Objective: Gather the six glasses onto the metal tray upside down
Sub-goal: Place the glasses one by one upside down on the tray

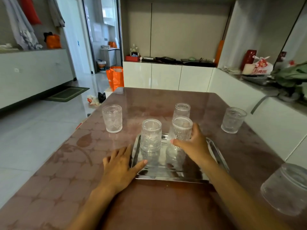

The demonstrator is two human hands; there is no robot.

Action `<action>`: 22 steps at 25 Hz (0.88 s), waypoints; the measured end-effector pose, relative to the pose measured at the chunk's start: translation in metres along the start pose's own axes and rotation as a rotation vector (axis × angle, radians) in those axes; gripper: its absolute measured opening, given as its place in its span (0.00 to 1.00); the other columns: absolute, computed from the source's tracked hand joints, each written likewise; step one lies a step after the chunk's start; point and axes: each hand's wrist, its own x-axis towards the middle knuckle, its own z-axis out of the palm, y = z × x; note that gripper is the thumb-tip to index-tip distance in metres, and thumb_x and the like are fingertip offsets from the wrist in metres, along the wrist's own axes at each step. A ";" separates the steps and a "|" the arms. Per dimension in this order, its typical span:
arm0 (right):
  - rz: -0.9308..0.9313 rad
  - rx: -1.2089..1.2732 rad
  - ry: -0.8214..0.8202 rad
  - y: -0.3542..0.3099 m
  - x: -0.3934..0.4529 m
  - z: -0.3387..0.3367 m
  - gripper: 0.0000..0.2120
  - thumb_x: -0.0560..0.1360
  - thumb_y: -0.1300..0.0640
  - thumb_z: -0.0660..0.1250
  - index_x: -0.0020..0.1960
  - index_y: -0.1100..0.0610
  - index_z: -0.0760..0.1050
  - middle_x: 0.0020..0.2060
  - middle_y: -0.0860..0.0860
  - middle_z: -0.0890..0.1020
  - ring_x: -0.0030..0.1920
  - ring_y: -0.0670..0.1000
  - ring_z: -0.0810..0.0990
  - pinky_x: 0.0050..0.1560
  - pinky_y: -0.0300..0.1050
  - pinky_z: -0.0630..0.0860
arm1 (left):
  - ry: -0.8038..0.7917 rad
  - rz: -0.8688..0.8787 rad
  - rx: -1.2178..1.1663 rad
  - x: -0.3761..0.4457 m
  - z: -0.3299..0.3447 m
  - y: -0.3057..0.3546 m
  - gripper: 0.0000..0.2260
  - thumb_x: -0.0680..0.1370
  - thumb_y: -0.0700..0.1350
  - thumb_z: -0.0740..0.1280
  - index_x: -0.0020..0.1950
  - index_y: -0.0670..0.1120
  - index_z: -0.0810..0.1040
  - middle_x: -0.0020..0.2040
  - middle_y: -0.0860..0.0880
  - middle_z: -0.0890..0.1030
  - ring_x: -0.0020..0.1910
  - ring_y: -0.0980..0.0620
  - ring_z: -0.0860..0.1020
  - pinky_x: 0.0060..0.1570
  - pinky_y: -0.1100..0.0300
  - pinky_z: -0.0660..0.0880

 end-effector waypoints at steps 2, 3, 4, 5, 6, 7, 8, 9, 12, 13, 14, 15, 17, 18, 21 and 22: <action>-0.008 -0.026 -0.043 0.011 0.005 0.011 0.37 0.60 0.52 0.81 0.64 0.45 0.67 0.46 0.36 0.78 0.48 0.38 0.79 0.39 0.32 0.71 | 0.009 0.020 -0.005 0.001 0.001 -0.001 0.42 0.66 0.80 0.44 0.71 0.59 0.67 0.68 0.57 0.73 0.68 0.51 0.67 0.54 0.55 0.53; -0.008 -0.031 -0.062 0.014 0.006 0.015 0.37 0.60 0.51 0.81 0.63 0.43 0.67 0.46 0.34 0.77 0.47 0.35 0.77 0.39 0.31 0.70 | 0.005 0.022 -0.003 0.002 0.001 -0.001 0.42 0.66 0.80 0.45 0.71 0.59 0.67 0.68 0.57 0.73 0.68 0.51 0.66 0.53 0.56 0.52; -0.007 -0.032 -0.083 0.017 0.006 0.017 0.36 0.59 0.49 0.80 0.62 0.40 0.67 0.46 0.33 0.77 0.46 0.33 0.76 0.39 0.31 0.70 | 0.003 0.019 0.000 0.003 0.001 -0.001 0.42 0.65 0.80 0.46 0.72 0.59 0.67 0.69 0.58 0.73 0.69 0.51 0.66 0.53 0.56 0.52; -0.006 -0.030 -0.101 0.018 0.007 0.019 0.36 0.59 0.47 0.80 0.61 0.37 0.66 0.47 0.32 0.77 0.46 0.32 0.75 0.41 0.31 0.70 | 0.004 0.016 0.000 0.003 0.002 -0.001 0.41 0.65 0.79 0.47 0.72 0.59 0.67 0.69 0.58 0.73 0.69 0.51 0.66 0.53 0.56 0.52; -0.005 -0.027 -0.110 0.019 0.007 0.020 0.36 0.58 0.46 0.79 0.60 0.36 0.65 0.47 0.31 0.76 0.47 0.32 0.75 0.42 0.33 0.72 | 0.002 0.015 -0.004 0.003 0.001 -0.001 0.41 0.65 0.79 0.48 0.72 0.59 0.67 0.69 0.58 0.73 0.69 0.52 0.66 0.53 0.56 0.51; -0.002 -0.025 -0.110 0.020 0.007 0.020 0.36 0.58 0.45 0.79 0.60 0.35 0.65 0.48 0.31 0.76 0.47 0.32 0.76 0.44 0.34 0.73 | -0.003 0.018 -0.009 0.003 0.001 -0.002 0.41 0.65 0.79 0.49 0.72 0.59 0.67 0.69 0.58 0.73 0.69 0.52 0.66 0.52 0.56 0.51; 0.003 -0.021 -0.108 0.020 0.006 0.020 0.35 0.58 0.44 0.79 0.59 0.34 0.65 0.48 0.31 0.77 0.46 0.31 0.77 0.44 0.33 0.73 | -0.009 0.020 -0.011 0.003 0.000 -0.002 0.42 0.65 0.79 0.49 0.73 0.59 0.66 0.70 0.58 0.73 0.69 0.52 0.65 0.52 0.57 0.50; 0.006 -0.017 -0.107 0.020 0.006 0.020 0.35 0.58 0.43 0.79 0.59 0.33 0.65 0.48 0.30 0.77 0.45 0.30 0.77 0.43 0.32 0.73 | -0.011 0.021 -0.012 0.003 -0.001 -0.002 0.42 0.65 0.79 0.49 0.73 0.59 0.66 0.70 0.58 0.72 0.70 0.52 0.65 0.51 0.57 0.50; 0.025 -0.008 -0.135 0.020 0.002 0.019 0.36 0.59 0.43 0.80 0.60 0.34 0.64 0.49 0.30 0.76 0.47 0.32 0.77 0.46 0.34 0.73 | -0.016 0.008 -0.009 0.003 -0.003 0.001 0.43 0.64 0.78 0.48 0.74 0.58 0.66 0.72 0.57 0.72 0.71 0.51 0.65 0.52 0.56 0.50; 0.043 0.002 -0.154 0.018 0.000 0.016 0.37 0.60 0.44 0.80 0.62 0.36 0.63 0.52 0.33 0.76 0.51 0.36 0.78 0.49 0.37 0.73 | -0.028 0.005 -0.004 0.002 -0.003 0.003 0.44 0.64 0.78 0.48 0.74 0.57 0.65 0.72 0.56 0.71 0.71 0.51 0.64 0.54 0.55 0.52; 0.063 0.008 -0.163 0.016 -0.003 0.012 0.38 0.61 0.45 0.80 0.64 0.39 0.63 0.56 0.37 0.77 0.56 0.42 0.78 0.51 0.40 0.73 | -0.044 0.004 0.004 0.001 -0.004 0.005 0.44 0.65 0.78 0.47 0.75 0.56 0.64 0.73 0.56 0.70 0.72 0.50 0.64 0.57 0.54 0.54; 0.081 -0.002 -0.150 0.012 -0.008 0.006 0.40 0.63 0.45 0.80 0.69 0.43 0.62 0.61 0.41 0.76 0.61 0.47 0.76 0.54 0.42 0.71 | -0.061 0.002 0.011 0.001 -0.005 0.007 0.44 0.65 0.77 0.47 0.76 0.55 0.63 0.74 0.55 0.70 0.73 0.50 0.64 0.61 0.52 0.56; 0.071 -0.003 -0.060 0.007 -0.029 -0.014 0.41 0.67 0.47 0.79 0.73 0.46 0.61 0.66 0.43 0.72 0.66 0.48 0.72 0.60 0.42 0.68 | -0.063 -0.002 -0.001 0.000 -0.006 0.007 0.43 0.67 0.77 0.46 0.76 0.55 0.63 0.75 0.53 0.70 0.73 0.49 0.64 0.65 0.48 0.58; 0.019 0.014 0.006 0.006 -0.045 -0.027 0.38 0.69 0.48 0.77 0.73 0.45 0.62 0.66 0.38 0.71 0.66 0.44 0.71 0.61 0.40 0.68 | -0.039 0.000 -0.028 -0.001 -0.005 0.004 0.41 0.67 0.76 0.46 0.75 0.57 0.64 0.74 0.53 0.72 0.73 0.48 0.65 0.66 0.46 0.59; -0.170 -0.083 0.365 0.005 -0.106 -0.091 0.31 0.71 0.48 0.73 0.71 0.40 0.65 0.65 0.28 0.70 0.65 0.33 0.67 0.60 0.27 0.66 | -0.009 0.024 -0.073 0.000 -0.001 0.000 0.37 0.68 0.77 0.47 0.72 0.62 0.66 0.70 0.52 0.76 0.71 0.46 0.68 0.64 0.42 0.61; -0.243 -0.164 0.538 0.008 -0.122 -0.115 0.31 0.71 0.49 0.72 0.72 0.42 0.64 0.67 0.33 0.70 0.68 0.36 0.66 0.63 0.27 0.64 | -0.015 0.030 -0.062 0.001 0.001 -0.001 0.37 0.67 0.78 0.47 0.71 0.62 0.67 0.69 0.51 0.77 0.70 0.45 0.69 0.64 0.41 0.61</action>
